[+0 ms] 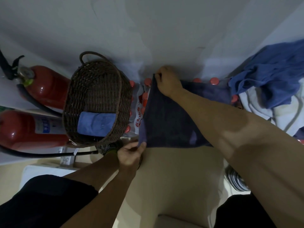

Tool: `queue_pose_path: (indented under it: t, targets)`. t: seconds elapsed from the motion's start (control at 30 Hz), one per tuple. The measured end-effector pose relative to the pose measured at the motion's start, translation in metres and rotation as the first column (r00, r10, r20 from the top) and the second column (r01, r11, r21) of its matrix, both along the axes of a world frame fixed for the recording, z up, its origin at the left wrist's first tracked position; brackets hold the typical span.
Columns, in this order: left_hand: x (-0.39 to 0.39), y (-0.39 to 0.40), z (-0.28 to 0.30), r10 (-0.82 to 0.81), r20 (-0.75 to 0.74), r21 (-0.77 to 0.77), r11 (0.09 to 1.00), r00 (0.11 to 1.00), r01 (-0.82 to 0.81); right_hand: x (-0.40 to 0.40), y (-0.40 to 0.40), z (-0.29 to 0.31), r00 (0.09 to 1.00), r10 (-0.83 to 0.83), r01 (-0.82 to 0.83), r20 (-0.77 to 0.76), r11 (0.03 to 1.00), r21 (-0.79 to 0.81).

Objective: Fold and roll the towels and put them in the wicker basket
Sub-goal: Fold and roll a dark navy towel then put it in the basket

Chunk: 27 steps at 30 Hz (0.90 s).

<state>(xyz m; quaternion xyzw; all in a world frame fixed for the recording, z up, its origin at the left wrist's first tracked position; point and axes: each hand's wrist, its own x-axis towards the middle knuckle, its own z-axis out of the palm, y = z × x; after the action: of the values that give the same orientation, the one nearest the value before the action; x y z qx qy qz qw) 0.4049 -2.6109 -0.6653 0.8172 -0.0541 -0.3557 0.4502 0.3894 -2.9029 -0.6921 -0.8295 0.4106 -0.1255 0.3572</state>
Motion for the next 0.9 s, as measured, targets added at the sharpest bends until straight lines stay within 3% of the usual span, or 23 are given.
queue_pose_path:
  t: [0.13, 0.2, 0.3, 0.4, 0.7, 0.73, 0.77, 0.83, 0.87, 0.9]
  targets:
    - [0.001, -0.005, 0.005, 0.227, -0.251, -0.042, 0.969, 0.941, -0.245, 0.001, 0.001, -0.002, 0.998, 0.049, -0.051, -0.035, 0.997, -0.052]
    - [0.002, -0.006, 0.002, 0.241, -0.300, -0.014, 0.966, 0.923, -0.257, 0.002, -0.001, -0.001, 0.999, 0.034, -0.034, -0.006, 0.999, -0.042]
    - [0.002, -0.004, -0.003, 0.091, -0.336, 0.046, 0.996, 0.937, -0.080, 0.004, -0.002, 0.000, 0.999, 0.034, -0.034, 0.001, 0.999, -0.038]
    - [0.001, 0.001, -0.006, -0.055, -0.272, 0.081, 0.994, 0.961, 0.079, 0.007, 0.000, -0.002, 0.999, 0.036, -0.036, 0.006, 0.999, -0.037]
    - [0.005, -0.001, -0.012, -0.115, -0.228, 0.226, 0.960, 0.967, 0.168, 0.008, 0.003, -0.002, 0.995, 0.047, -0.054, -0.089, 0.996, -0.074]
    - [0.007, -0.003, -0.013, -0.175, -0.220, 0.300, 0.924, 0.960, 0.238, 0.007, 0.003, 0.001, 0.993, 0.060, -0.066, -0.097, 0.996, -0.059]
    - [0.010, -0.007, -0.014, -0.316, -0.202, 0.414, 0.831, 0.927, 0.373, 0.004, 0.003, 0.005, 0.992, 0.077, -0.082, -0.104, 0.995, -0.053]
    - [0.015, -0.016, -0.009, -0.659, -0.177, 0.640, 0.487, 0.731, 0.594, -0.007, 0.002, 0.014, 0.988, 0.106, -0.115, -0.114, 0.990, -0.078]
    - [0.016, -0.024, -0.003, -0.762, -0.159, 0.702, 0.360, 0.628, 0.614, -0.014, 0.001, 0.019, 0.988, 0.111, -0.121, -0.109, 0.988, -0.093]
    - [0.015, -0.035, 0.003, -0.815, -0.112, 0.729, 0.321, 0.568, 0.604, -0.023, -0.001, 0.024, 0.990, 0.109, -0.118, -0.093, 0.988, -0.101]
